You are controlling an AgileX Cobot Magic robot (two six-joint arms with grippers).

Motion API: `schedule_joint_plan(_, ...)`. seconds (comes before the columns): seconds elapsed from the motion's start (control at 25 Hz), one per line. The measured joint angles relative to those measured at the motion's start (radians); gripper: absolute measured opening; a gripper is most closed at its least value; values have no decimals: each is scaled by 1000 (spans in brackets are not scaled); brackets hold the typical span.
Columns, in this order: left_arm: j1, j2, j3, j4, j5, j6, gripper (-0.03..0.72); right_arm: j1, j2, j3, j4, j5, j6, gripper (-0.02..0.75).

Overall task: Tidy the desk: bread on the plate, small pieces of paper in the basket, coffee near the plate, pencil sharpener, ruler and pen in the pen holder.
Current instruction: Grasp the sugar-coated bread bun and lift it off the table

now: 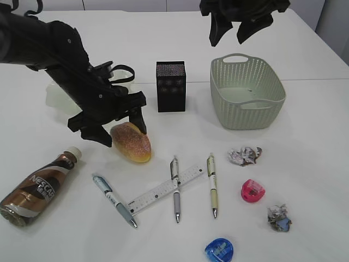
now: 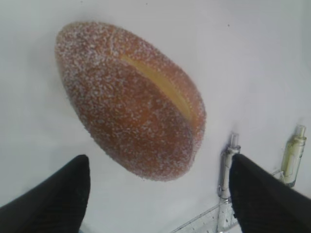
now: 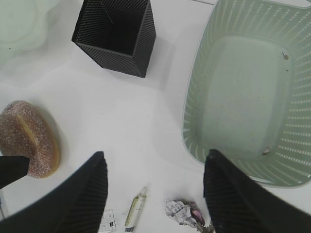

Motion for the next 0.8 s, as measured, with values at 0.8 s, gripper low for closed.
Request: schedule_joint_plan(0.8,0,36,-2,-11,-77,-76,654,0,0,0,0,2,0,488)
